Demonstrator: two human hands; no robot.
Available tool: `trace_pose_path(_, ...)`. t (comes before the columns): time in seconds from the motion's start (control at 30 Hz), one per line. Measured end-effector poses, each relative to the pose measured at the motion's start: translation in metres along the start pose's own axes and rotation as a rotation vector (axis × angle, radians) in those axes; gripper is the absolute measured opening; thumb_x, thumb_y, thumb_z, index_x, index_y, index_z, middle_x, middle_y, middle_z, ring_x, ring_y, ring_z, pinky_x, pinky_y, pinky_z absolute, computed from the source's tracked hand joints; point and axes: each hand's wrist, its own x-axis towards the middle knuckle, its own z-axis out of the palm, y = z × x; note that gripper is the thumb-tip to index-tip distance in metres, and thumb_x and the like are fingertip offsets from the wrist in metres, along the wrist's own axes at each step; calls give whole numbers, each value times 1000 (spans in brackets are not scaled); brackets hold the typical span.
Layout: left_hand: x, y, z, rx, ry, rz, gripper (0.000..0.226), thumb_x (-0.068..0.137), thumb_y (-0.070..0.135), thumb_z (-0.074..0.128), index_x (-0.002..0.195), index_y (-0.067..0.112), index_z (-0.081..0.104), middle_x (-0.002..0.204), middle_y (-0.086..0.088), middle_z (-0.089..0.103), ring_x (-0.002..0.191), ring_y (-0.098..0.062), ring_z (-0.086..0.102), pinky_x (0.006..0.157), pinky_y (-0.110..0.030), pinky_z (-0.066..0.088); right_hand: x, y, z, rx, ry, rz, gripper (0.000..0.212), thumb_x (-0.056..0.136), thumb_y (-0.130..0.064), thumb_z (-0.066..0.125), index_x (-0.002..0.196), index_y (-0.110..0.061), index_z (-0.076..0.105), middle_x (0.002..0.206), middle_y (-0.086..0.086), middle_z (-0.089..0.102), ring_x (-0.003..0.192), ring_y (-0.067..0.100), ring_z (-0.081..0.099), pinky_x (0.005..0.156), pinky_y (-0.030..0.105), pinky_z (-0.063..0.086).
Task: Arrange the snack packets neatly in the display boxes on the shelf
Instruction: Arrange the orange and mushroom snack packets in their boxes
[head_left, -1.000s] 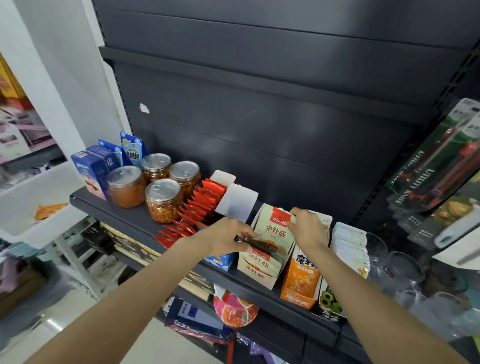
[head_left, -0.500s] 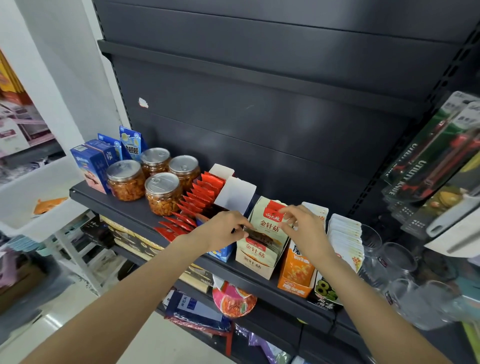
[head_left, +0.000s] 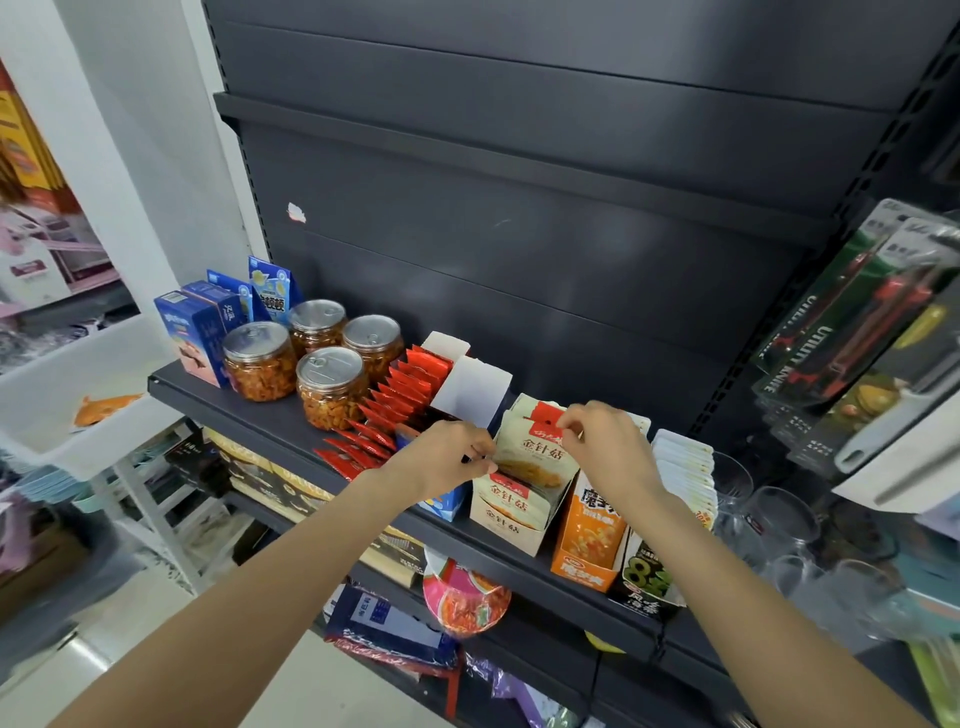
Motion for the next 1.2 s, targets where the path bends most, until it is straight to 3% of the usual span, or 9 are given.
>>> trace_pose_path(0.23, 3, 16, -8, -95, 93, -71, 39, 96, 21, 52, 133, 7, 49, 118, -7, 65, 102, -22, 63, 87, -26, 47, 3, 9, -44, 283, 169, 69, 12, 92, -9, 55, 91, -12, 66, 90, 1, 65, 81, 12, 59, 67, 17, 40)
trace_pose_path(0.4, 9, 30, -19, -257, 165, -133, 30, 94, 30, 54, 119, 13, 60, 95, -6, 67, 79, -14, 62, 79, -22, 48, -3, 23, -67, 443, 294, 90, 11, 91, -9, 57, 86, -14, 65, 83, -6, 64, 77, 3, 57, 66, 7, 37)
trace_pose_path(0.53, 11, 36, -27, -433, 192, -157, 12, 94, 22, 57, 90, 16, 67, 91, -8, 64, 88, -23, 62, 78, -27, 55, -6, 32, -72, 618, 357, 124, 15, 91, -8, 57, 83, -18, 64, 80, -10, 65, 78, 4, 60, 66, 12, 43)
trace_pose_path(0.63, 7, 40, -33, -717, 228, -192, 7, 94, 15, 55, 94, 11, 61, 93, -11, 62, 83, -18, 63, 65, -17, 54, -10, 39, -72, 626, 333, 93, 15, 88, -7, 60, 82, -20, 66, 80, -12, 66, 79, 2, 61, 69, 13, 47)
trace_pose_path(0.77, 0, 38, -39, -989, 295, -175, 11, 92, 13, 59, 97, 3, 61, 106, -15, 67, 91, -22, 71, 78, -27, 58, -14, 44, -68, 505, 293, 49, 14, 83, -4, 67, 81, -19, 67, 83, -3, 64, 74, 0, 57, 67, 3, 42)
trace_pose_path(0.87, -7, 41, -40, -1063, 345, -133, 17, 91, 15, 59, 99, 0, 64, 107, -13, 69, 97, -18, 69, 85, -25, 55, -13, 44, -64, 473, 302, 44, 13, 85, -8, 65, 80, -19, 62, 84, -2, 63, 73, 3, 57, 65, 3, 39)
trace_pose_path(1.03, -18, 45, -42, -1013, 416, -108, 17, 93, 21, 57, 92, 11, 70, 97, -4, 73, 100, -15, 67, 92, -27, 52, -10, 40, -59, 499, 268, 88, 8, 89, -12, 61, 82, -16, 60, 75, -2, 66, 67, 10, 63, 60, 14, 47)
trace_pose_path(1.1, -22, 40, -46, -923, 456, -114, 13, 90, 20, 62, 93, 15, 73, 96, 0, 73, 101, -14, 66, 92, -29, 51, -9, 33, -60, 647, 211, 140, 8, 89, -11, 61, 82, -14, 62, 75, 1, 67, 64, 14, 66, 59, 22, 54)
trace_pose_path(1.2, -33, 29, -57, -852, 496, -87, 14, 88, 22, 63, 99, 21, 73, 96, 8, 73, 98, -6, 65, 90, -27, 50, -4, 17, -61, 938, 120, 235, 7, 88, -8, 61, 84, -11, 66, 81, 5, 70, 71, 14, 68, 58, 21, 55)
